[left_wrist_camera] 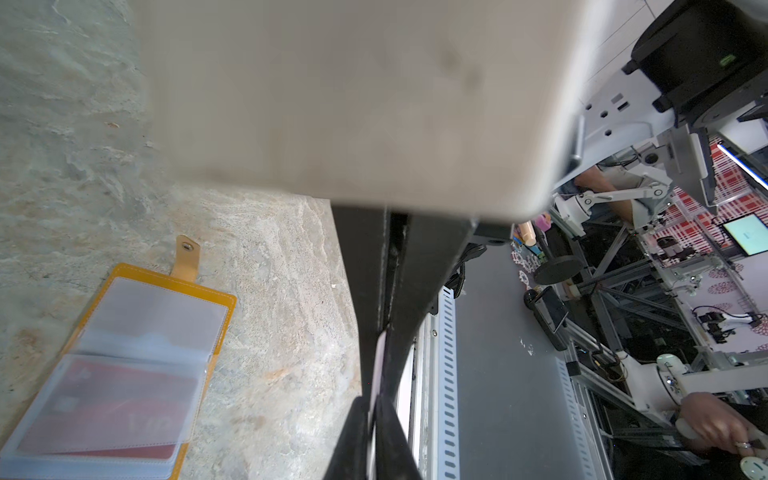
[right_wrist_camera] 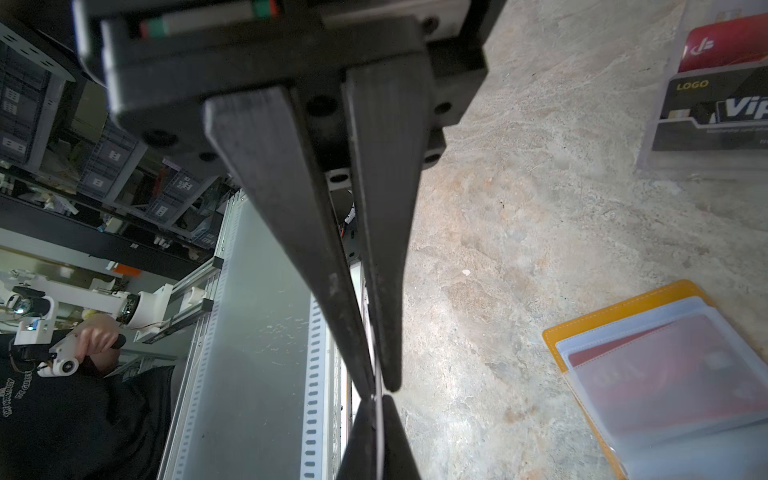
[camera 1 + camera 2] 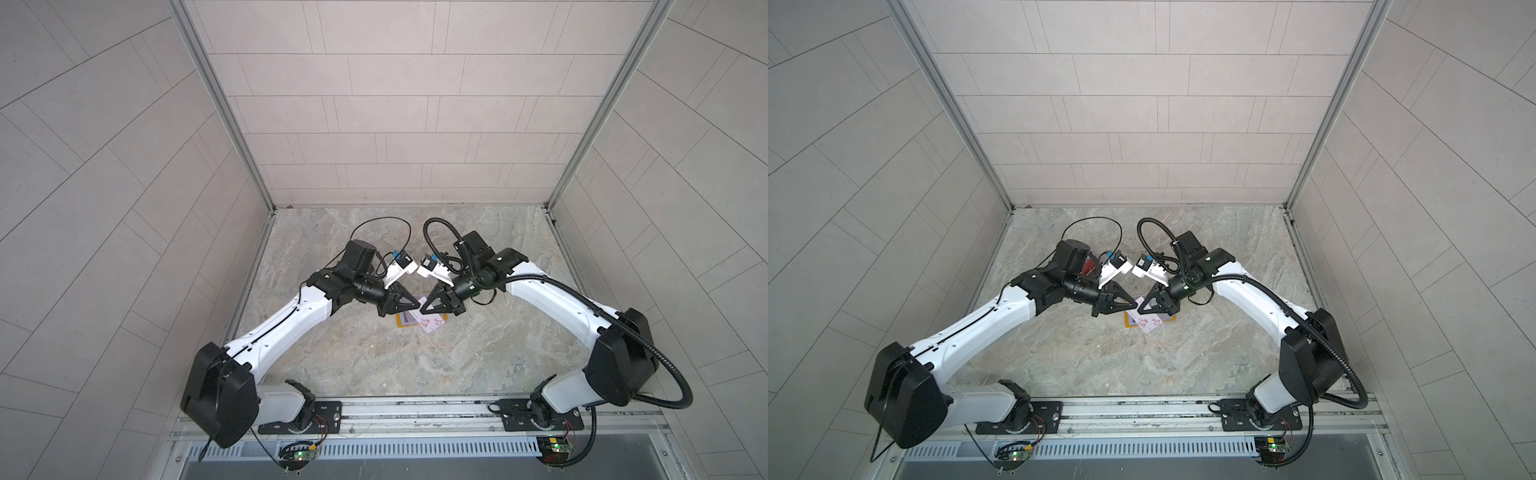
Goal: Take the credit cards out of the card holder
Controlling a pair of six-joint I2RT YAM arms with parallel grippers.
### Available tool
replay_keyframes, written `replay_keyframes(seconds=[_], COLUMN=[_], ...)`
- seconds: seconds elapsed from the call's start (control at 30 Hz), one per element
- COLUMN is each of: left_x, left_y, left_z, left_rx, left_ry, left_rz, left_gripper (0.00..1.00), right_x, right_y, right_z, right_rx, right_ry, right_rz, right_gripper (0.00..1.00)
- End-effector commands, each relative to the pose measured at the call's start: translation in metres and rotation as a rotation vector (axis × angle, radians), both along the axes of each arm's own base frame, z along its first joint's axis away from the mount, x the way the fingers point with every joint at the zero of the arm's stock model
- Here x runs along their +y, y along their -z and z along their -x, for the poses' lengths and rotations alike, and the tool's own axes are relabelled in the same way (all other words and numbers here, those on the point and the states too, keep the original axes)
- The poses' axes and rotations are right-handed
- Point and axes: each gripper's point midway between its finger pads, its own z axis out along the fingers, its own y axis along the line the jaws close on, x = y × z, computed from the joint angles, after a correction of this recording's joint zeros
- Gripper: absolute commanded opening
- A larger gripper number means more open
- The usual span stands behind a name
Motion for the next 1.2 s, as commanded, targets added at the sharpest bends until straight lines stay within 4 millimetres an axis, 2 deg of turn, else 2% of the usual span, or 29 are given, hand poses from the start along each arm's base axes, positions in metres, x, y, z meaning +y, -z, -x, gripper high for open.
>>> replay_keyframes(seconds=[0.0,0.2,0.4,0.53,0.63,0.77,0.93,1.07,1.17], left_x=[-0.003,-0.002,-0.002,0.002,0.010,0.022,0.029,0.029,0.034], left_y=[-0.005,-0.006,-0.007,-0.007,-0.013,-0.016,-0.024,-0.042,-0.049], left_z=[0.004,0.002,-0.008,-0.026,-0.050,-0.085,-0.114,-0.121,-0.127], left_rx=[-0.002,-0.008,-0.015,-0.016,-0.012,-0.010,-0.001,-0.020,-0.020], left_ry=[0.032,0.010,-0.048,-0.129,-0.225,-0.383,-0.508,-0.558,-0.613], left_rz=[0.020,0.012,0.001,0.005,0.037,0.048,0.113,0.227,0.296], left_gripper=[0.08,0.02,0.00,0.00,0.00,0.00,0.00,0.00,0.00], right_x=[0.002,0.000,-0.004,-0.013,-0.024,-0.036,-0.044,-0.039,-0.031], right_y=[-0.008,-0.005,0.002,0.003,-0.002,-0.016,-0.017,-0.009,-0.016], right_z=[0.003,-0.005,-0.030,-0.050,-0.072,-0.088,-0.104,-0.120,-0.125], right_rx=[-0.040,-0.048,-0.040,-0.037,-0.046,-0.084,-0.050,0.038,0.076], right_ry=[-0.038,0.010,0.143,0.263,0.412,0.584,0.745,0.798,0.780], right_rz=[-0.031,-0.006,0.018,0.007,-0.030,-0.132,-0.227,-0.313,-0.419], right_gripper=[0.00,0.01,0.37,0.47,0.58,0.78,0.82,0.83,0.81])
